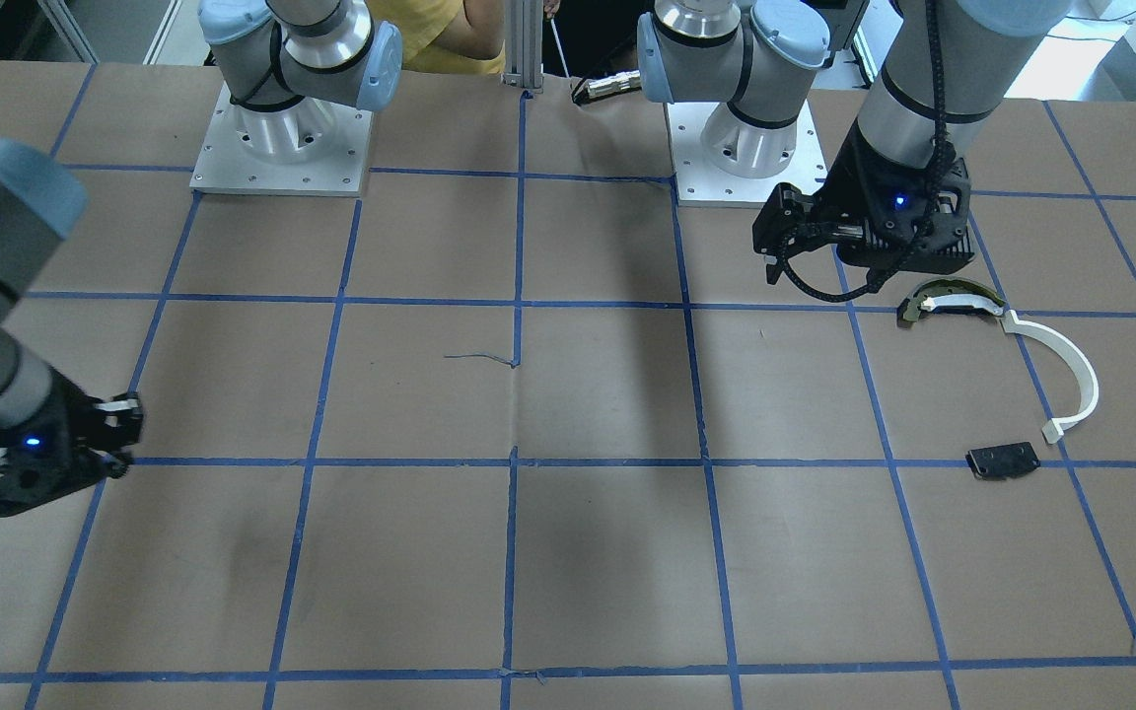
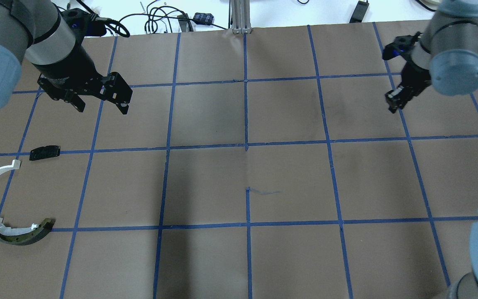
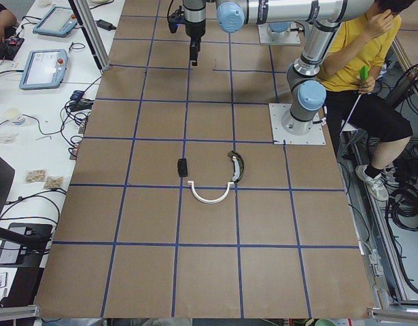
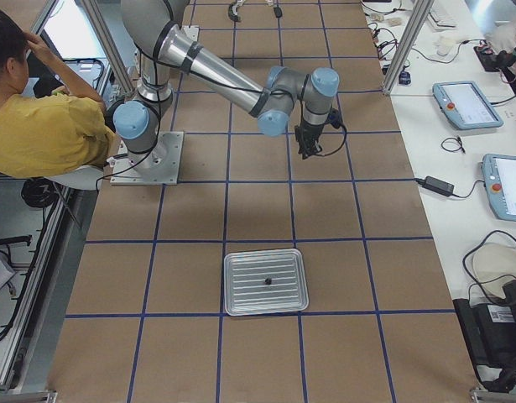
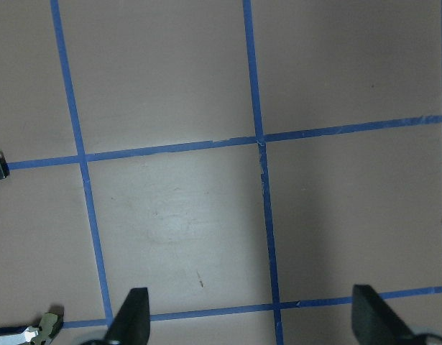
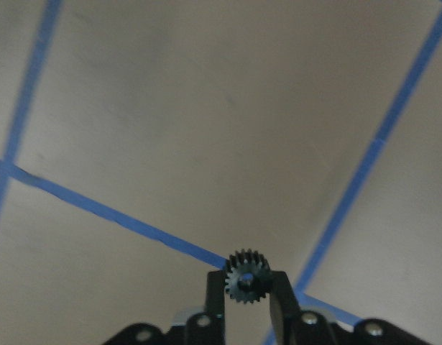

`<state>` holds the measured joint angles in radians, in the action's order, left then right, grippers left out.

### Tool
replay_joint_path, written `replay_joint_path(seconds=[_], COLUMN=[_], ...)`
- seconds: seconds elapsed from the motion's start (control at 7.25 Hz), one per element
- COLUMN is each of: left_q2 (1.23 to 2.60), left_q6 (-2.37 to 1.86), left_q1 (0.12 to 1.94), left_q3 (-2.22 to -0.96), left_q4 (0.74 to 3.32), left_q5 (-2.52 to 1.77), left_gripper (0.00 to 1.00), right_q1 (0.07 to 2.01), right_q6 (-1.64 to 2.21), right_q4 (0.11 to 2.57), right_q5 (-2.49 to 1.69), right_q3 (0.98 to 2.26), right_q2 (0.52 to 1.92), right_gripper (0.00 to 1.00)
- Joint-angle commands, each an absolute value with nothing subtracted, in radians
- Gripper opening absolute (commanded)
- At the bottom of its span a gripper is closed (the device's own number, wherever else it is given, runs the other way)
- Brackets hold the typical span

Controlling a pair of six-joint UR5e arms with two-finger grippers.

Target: Place bearing gear from tray to pile

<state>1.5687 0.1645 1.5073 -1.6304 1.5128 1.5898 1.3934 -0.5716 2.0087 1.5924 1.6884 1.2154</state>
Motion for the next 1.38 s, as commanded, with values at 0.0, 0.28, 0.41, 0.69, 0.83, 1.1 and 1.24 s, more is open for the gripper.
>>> replay_joint_path(seconds=[0.0, 0.28, 0.41, 0.69, 0.83, 1.1, 1.24], left_q2=[1.569, 1.569, 1.569, 1.575, 1.580, 1.597, 1.598], left_q6=[0.169, 0.170, 0.169, 0.172, 0.176, 0.172, 0.152], left_q1=[1.506, 1.506, 1.506, 1.506, 1.497, 1.493, 1.494], left_q3=[-1.631, -1.631, -1.631, -1.629, -1.629, -1.629, -1.632], left_q4=[1.513, 1.514, 1.513, 1.512, 1.508, 1.466, 1.476], left_q5=[1.589, 1.591, 1.589, 1.592, 1.586, 1.583, 1.579], left_gripper=[1.00, 1.00, 1.00, 1.00, 1.00, 1.00, 1.00], right_q1=[1.733, 2.016, 2.060, 2.069, 2.065, 1.920, 1.790], right_q6=[-0.016, 0.313, 0.425, 0.434, 0.433, 0.353, 0.154], right_q4=[2.061, 2.217, 2.262, 2.254, 2.269, 2.171, 2.026], right_q5=[1.504, 1.502, 1.499, 1.496, 1.496, 1.499, 1.503], right_q3=[1.690, 1.686, 1.692, 1.706, 1.721, 1.683, 1.671], right_q2=[1.207, 1.117, 1.083, 1.069, 1.065, 1.138, 1.219], right_gripper=[0.01, 0.02, 0.05, 0.48, 0.93, 1.00, 1.00])
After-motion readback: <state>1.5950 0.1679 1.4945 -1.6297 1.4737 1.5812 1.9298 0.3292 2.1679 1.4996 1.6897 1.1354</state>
